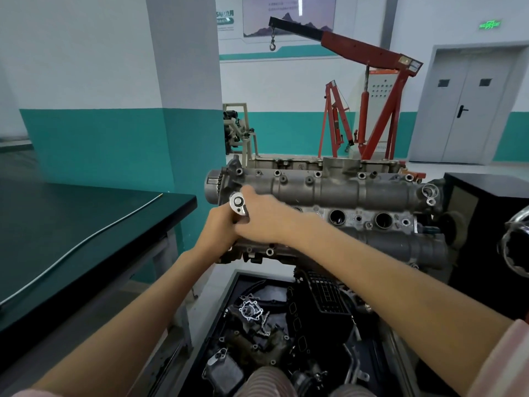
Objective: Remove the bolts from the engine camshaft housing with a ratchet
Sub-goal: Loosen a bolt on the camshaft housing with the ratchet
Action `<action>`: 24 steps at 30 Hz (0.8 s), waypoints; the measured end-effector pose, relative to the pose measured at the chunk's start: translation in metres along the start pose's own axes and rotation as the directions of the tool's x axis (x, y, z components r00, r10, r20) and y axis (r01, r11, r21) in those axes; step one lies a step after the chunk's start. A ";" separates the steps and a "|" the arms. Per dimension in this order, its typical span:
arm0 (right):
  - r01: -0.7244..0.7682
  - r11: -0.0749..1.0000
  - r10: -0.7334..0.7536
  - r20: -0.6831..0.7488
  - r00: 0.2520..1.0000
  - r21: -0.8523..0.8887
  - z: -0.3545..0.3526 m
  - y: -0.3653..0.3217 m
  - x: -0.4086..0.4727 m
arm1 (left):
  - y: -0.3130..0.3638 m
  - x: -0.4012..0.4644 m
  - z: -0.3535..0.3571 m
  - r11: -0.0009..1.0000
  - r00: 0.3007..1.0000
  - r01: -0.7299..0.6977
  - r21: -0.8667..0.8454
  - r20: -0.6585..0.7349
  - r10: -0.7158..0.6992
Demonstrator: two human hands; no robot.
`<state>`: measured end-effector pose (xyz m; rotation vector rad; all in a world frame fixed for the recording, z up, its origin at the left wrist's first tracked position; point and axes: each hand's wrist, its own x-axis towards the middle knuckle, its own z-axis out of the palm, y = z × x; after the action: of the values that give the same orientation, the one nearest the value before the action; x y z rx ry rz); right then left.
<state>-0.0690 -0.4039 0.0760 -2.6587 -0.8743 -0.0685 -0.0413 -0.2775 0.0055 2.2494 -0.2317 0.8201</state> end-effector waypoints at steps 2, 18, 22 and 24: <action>0.013 0.934 -0.065 -0.133 0.989 -0.356 -0.009 0.003 0.000 | 0.001 -0.001 0.004 0.999 0.999 -0.041 0.029 -0.005 0.041; 0.008 0.995 -0.033 -0.245 0.969 -0.102 0.007 0.010 -0.007 | 0.003 -0.002 0.003 0.999 0.999 -0.034 -0.016 0.007 0.035; -0.066 0.964 -0.066 -0.475 0.878 -0.257 0.027 0.003 -0.008 | 0.007 -0.003 0.002 0.998 0.999 -0.013 -0.060 -0.044 0.010; -0.041 0.997 0.062 -0.334 0.941 0.071 0.039 -0.006 -0.010 | 0.008 -0.007 0.004 0.995 0.998 0.049 -0.082 -0.021 -0.051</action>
<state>-0.0828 -0.3920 0.0393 -2.5044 -0.6816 -0.4603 -0.0479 -0.2859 0.0035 2.1597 -0.1938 0.7952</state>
